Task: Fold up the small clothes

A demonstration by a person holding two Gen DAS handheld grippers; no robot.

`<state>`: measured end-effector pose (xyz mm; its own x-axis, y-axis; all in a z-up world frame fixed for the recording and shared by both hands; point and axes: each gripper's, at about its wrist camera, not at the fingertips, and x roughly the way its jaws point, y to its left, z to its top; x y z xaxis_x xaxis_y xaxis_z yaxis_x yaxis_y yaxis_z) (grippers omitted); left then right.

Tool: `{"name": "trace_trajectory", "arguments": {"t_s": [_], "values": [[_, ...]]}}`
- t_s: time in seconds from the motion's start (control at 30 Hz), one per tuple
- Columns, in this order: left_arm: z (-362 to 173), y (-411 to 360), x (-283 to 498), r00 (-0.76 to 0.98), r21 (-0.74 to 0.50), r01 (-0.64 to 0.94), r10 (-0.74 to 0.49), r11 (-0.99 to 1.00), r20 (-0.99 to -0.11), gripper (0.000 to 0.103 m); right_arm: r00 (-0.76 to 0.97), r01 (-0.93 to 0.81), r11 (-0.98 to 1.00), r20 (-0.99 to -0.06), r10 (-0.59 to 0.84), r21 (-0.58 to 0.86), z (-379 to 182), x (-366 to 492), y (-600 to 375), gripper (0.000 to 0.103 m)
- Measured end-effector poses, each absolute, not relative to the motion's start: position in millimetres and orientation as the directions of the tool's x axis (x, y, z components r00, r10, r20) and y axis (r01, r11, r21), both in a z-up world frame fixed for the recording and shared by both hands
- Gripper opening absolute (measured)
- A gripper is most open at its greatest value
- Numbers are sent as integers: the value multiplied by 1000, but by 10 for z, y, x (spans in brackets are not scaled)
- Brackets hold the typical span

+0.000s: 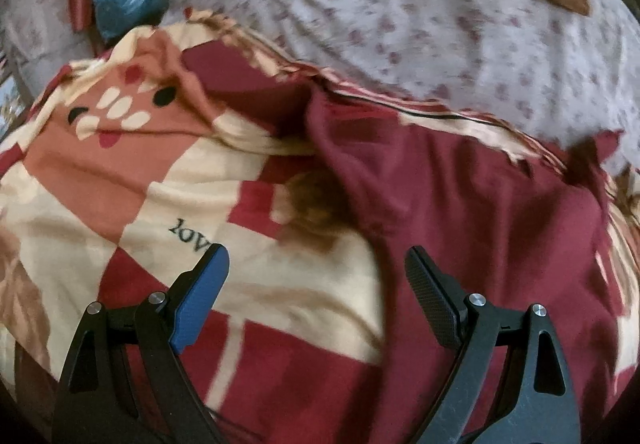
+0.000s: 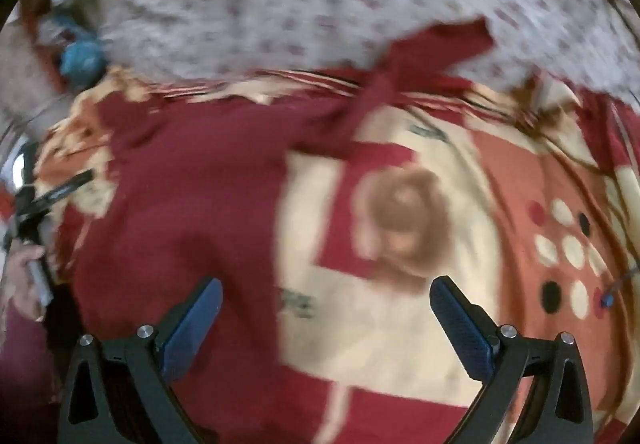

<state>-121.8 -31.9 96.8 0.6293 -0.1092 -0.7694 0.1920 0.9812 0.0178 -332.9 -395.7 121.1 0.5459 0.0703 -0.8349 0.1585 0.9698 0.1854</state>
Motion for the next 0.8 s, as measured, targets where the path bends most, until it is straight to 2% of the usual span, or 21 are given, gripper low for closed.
{"name": "trace_trajectory", "arguments": {"t_s": [0.17,0.3,0.43,0.8], "values": [[1017,-547,-1370,636,5,227,-144,974,-758,90,578,75,970,-803,146,231,1288,-3106,-3498,103],[1030,-638,-1424,622,-11,251,-170,968,-765,90,566,94,975,-817,114,201,1227,-2830,-3214,103],[983,-735,-1429,625,6,259,-163,966,-763,90,597,120,959,-790,137,257,1174,-2729,-3175,103],[878,-953,-1300,623,-7,278,-186,961,-760,90,628,135,976,-777,51,173,1150,-2420,-2975,103]]}}
